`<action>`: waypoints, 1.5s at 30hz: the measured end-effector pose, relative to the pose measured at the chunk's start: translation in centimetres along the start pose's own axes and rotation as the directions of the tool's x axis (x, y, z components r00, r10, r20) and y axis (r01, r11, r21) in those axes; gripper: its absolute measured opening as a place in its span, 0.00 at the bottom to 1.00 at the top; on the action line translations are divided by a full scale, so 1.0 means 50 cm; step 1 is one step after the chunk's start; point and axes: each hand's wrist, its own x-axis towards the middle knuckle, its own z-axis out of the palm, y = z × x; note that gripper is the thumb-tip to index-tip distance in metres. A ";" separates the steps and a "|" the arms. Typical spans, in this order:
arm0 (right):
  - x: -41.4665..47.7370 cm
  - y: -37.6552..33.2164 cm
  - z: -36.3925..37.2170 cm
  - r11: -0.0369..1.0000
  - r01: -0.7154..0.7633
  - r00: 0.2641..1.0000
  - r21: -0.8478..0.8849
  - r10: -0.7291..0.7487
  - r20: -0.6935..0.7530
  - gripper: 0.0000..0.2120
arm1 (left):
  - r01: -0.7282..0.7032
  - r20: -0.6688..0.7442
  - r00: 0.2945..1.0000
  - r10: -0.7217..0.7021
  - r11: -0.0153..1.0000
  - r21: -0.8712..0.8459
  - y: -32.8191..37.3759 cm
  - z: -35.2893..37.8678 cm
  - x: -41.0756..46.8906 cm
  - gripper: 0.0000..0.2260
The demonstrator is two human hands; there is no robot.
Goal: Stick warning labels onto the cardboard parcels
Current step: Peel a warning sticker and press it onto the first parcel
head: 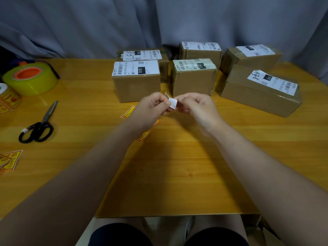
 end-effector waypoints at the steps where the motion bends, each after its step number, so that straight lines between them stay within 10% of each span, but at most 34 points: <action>1: -0.001 -0.002 0.000 0.999 -0.007 1.000 0.040 0.007 0.014 0.11 | -0.003 -0.008 1.000 0.003 1.000 0.001 0.000 0.001 -0.001 0.05; 18: 0.010 0.012 0.010 0.999 -0.034 0.998 -0.024 0.033 -0.047 0.05 | -0.023 -0.032 0.999 0.025 0.999 0.034 0.000 0.002 0.001 0.05; 29: 0.013 0.011 0.008 0.879 0.262 0.955 -0.399 -0.296 -0.026 0.04 | -0.060 -0.083 0.994 0.066 0.996 0.071 0.013 0.000 -0.001 0.10; 37: -0.004 0.007 0.000 0.989 0.133 0.991 -0.059 -0.132 0.029 0.07 | -0.099 -0.068 0.992 0.108 0.987 0.130 0.015 -0.001 0.006 0.07; 45: -0.003 0.000 -0.006 0.980 0.183 0.983 -0.072 -0.182 0.024 0.04 | -0.188 -0.040 0.978 0.205 0.949 0.254 0.025 0.005 0.010 0.06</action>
